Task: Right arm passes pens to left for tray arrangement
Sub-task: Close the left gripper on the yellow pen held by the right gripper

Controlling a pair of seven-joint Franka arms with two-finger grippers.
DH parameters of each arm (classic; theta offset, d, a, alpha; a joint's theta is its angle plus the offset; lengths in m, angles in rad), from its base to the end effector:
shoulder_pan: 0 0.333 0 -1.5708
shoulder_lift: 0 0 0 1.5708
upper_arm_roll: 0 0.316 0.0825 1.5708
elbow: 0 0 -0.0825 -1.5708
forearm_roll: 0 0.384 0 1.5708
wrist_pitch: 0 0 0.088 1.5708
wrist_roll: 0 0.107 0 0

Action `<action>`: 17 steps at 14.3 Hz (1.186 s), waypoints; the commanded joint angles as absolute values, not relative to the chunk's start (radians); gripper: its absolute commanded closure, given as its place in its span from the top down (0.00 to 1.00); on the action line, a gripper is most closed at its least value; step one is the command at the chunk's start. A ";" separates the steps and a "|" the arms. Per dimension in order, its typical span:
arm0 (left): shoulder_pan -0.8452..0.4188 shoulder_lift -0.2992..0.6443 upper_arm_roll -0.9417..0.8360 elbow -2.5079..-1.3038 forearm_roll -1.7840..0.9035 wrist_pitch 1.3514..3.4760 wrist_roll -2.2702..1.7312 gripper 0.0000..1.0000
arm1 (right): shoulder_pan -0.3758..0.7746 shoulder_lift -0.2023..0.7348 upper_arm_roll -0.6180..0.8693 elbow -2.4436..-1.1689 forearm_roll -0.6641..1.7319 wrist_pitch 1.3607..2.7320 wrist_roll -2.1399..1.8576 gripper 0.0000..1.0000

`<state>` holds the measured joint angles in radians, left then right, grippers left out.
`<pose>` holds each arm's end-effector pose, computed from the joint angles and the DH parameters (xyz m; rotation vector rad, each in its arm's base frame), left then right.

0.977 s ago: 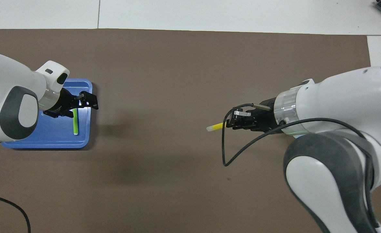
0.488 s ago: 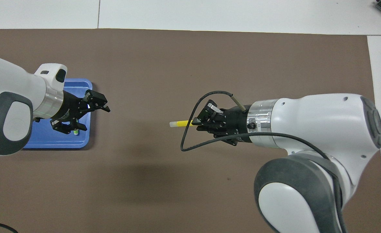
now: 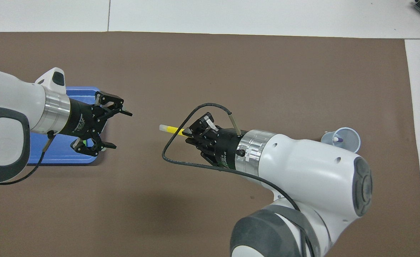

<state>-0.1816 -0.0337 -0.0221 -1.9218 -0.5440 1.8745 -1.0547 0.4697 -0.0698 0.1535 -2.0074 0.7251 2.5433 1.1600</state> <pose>0.5329 -0.1503 0.5123 2.3546 1.3186 -0.4343 0.4751 0.3339 0.5521 -2.0440 1.1395 0.0937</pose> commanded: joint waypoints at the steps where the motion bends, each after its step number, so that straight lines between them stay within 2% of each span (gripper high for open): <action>1: -0.198 -0.110 -0.012 -1.999 -0.587 1.943 -1.176 1.00 | 0.466 -0.101 0.152 -2.040 0.805 2.595 1.184 0.00; 4: -0.259 -0.127 -0.011 -2.026 -0.611 2.093 -1.339 1.00 | 0.517 -0.103 0.153 -2.069 0.854 2.701 1.183 0.00; 6: -0.313 -0.121 -0.011 -2.031 -0.611 2.184 -1.443 1.00 | 0.531 -0.101 0.153 -2.072 0.854 2.700 1.178 0.00; 11: -0.373 -0.120 -0.011 -2.037 -0.612 2.253 -1.535 0.99 | 0.541 -0.098 0.153 -2.074 0.854 2.692 1.180 0.00; 14: -0.426 -0.123 -0.011 -2.063 -0.612 2.312 -1.589 0.93 | 0.541 -0.098 0.153 -2.074 0.854 2.692 1.180 0.00; 17: -0.443 -0.127 -0.011 -2.066 -0.609 2.304 -1.595 0.78 | 0.541 -0.098 0.153 -2.074 0.854 2.692 1.178 0.00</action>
